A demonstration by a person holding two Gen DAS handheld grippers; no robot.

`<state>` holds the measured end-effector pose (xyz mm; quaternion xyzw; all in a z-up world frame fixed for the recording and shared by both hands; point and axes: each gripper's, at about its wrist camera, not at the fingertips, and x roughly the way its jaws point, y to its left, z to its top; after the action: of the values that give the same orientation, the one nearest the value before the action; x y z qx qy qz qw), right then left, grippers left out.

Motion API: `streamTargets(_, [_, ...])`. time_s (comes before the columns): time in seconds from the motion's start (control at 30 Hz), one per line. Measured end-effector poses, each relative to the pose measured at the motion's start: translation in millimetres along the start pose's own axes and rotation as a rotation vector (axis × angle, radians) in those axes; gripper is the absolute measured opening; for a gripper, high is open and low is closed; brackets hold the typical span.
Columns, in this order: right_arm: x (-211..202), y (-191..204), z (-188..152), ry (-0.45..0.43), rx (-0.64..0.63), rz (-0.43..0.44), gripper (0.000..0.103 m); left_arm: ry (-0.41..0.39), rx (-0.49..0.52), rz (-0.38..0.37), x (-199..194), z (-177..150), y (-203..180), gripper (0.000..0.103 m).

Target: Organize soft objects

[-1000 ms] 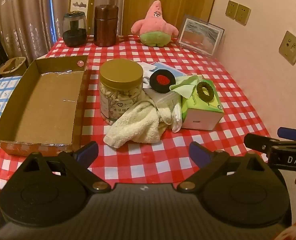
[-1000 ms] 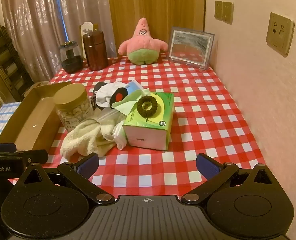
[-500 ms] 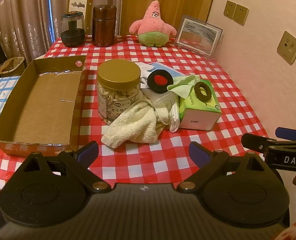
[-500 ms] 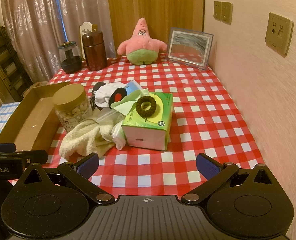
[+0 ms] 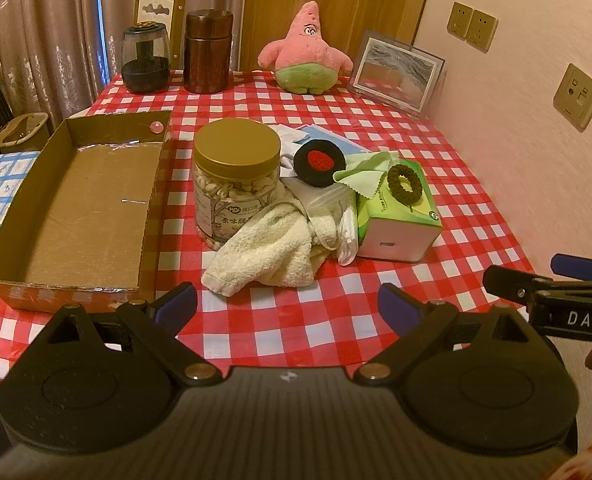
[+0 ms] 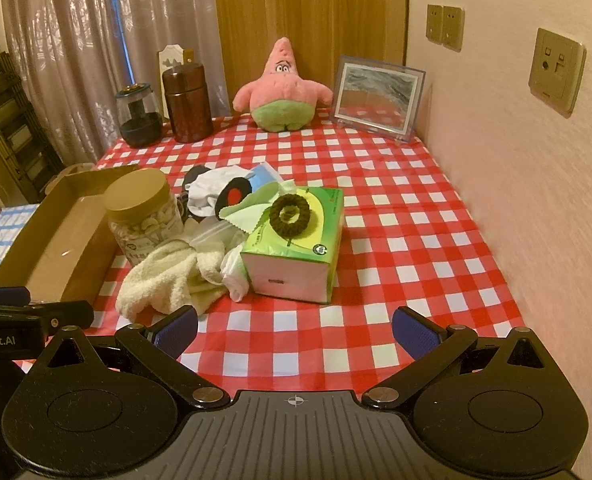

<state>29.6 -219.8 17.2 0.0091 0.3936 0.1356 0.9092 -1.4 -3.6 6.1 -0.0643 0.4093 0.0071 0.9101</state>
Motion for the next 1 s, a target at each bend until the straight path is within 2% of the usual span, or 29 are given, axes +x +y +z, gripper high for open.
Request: streamTargets(1.0, [2.4,-3.2,0.1,0.001,-0.002,-0.002,0.103,-0.001,-0.003,-0.003,-1.1,-0.2,-0.8,0.096])
